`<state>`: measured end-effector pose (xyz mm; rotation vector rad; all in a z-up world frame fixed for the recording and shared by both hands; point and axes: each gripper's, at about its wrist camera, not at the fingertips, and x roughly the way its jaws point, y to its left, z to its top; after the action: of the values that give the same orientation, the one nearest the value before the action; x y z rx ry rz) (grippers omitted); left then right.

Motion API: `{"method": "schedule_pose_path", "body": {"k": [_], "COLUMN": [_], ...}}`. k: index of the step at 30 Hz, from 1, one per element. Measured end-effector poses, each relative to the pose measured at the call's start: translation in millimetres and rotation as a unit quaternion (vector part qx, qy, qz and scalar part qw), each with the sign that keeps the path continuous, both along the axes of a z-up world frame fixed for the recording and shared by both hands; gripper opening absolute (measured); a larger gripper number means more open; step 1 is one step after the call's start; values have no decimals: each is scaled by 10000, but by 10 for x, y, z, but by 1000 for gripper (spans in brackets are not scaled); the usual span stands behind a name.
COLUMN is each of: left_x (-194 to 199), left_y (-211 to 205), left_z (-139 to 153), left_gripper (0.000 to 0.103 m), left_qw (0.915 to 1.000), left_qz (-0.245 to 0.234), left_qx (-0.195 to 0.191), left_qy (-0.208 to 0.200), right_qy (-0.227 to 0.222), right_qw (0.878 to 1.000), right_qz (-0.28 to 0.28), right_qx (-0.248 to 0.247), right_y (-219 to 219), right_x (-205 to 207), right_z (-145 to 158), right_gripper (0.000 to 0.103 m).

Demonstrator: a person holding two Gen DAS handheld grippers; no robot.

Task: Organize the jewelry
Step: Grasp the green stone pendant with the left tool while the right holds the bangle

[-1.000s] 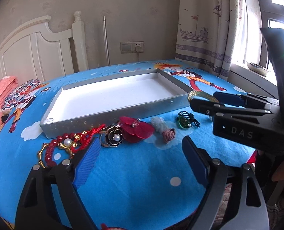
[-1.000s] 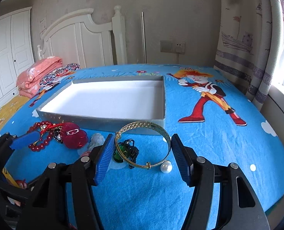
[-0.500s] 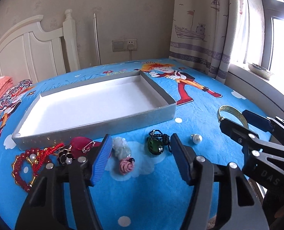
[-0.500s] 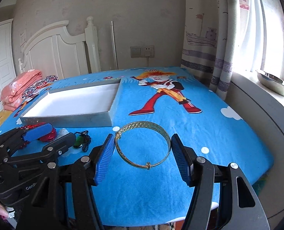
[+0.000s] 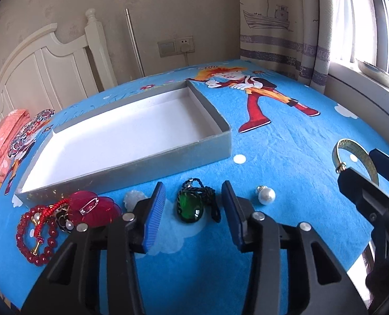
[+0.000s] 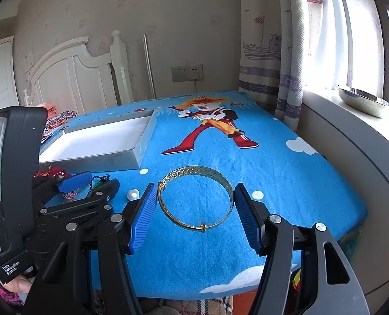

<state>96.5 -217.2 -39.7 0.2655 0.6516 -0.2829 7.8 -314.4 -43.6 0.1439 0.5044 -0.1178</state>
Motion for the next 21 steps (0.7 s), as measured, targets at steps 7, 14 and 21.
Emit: {"method": "schedule_pose_path", "body": {"k": [7,14,21], "left_x": [-27,-184,-293], "left_y": [-2,172,473], "left_z": [-41,66,260], "left_gripper": [14,14,14], "left_qw": [9998,9980,9949], "left_qz": [-151,-396,-500], "left_qx": [-114,-465,-850], "left_qy": [-12,-167,-226], "right_qy": [-5,12,-57], "right_qw": [10000,10000,9997], "right_qz": [12,53,209], "right_qx": [-15,-25,-118], "right_y": [35,120,261], "right_x": [2,-24,-101], "right_z": [0,-26,24], "right_gripper": [58,58,58]}}
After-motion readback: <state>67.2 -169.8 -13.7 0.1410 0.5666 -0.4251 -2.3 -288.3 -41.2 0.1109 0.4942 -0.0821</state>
